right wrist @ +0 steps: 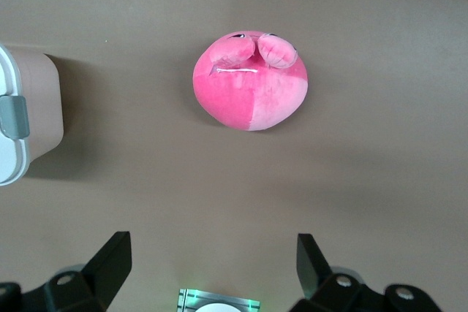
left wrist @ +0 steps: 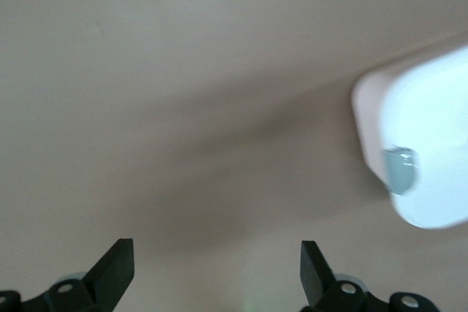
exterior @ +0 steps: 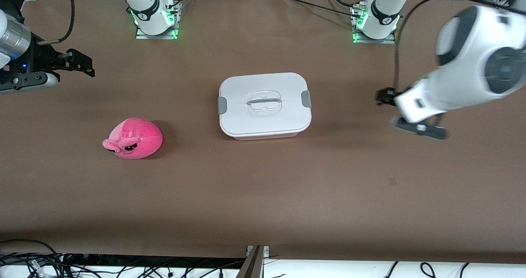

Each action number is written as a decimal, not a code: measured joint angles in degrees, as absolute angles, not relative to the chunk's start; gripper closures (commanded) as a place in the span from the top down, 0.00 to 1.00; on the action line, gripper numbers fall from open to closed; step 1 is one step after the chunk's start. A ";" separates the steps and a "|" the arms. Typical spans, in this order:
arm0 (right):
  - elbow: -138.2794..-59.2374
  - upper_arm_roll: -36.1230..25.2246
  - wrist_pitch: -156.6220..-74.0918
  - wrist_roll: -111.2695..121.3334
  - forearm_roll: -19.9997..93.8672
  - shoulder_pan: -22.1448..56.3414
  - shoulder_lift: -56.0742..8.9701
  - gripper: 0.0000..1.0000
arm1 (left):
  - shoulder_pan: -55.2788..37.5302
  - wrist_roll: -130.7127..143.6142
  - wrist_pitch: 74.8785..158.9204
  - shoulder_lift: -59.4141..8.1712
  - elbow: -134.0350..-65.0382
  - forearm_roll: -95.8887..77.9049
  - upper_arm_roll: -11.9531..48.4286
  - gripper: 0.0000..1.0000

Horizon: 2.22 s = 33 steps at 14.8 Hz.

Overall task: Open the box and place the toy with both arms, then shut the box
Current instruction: 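Reach the left gripper to the white box lid handle, then grasp the lid handle with the left gripper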

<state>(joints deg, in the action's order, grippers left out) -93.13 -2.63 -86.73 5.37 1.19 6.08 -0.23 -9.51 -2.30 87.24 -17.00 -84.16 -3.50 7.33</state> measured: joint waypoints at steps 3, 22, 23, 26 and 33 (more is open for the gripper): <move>-93.08 -2.67 -86.74 5.37 1.14 6.09 -0.19 1.00 | -17.16 -4.69 88.58 -18.80 -83.96 -3.69 9.28 1.00; -93.09 -2.73 -87.58 5.36 0.94 6.08 -0.45 1.00 | -41.27 -24.02 115.51 -33.77 -83.88 8.17 9.27 1.00; -93.09 -2.73 -87.60 5.36 0.92 6.08 -0.49 1.00 | -41.27 -24.69 115.51 -33.77 -83.85 8.19 9.23 0.82; -93.09 -2.74 -88.00 5.36 0.88 6.08 -0.68 1.00 | -41.27 -27.53 115.51 -33.75 -83.70 8.20 9.16 0.21; -93.09 -2.84 -88.82 5.36 0.76 6.07 -1.15 1.00 | -41.26 -28.01 114.11 -33.14 -83.28 8.20 9.10 0.00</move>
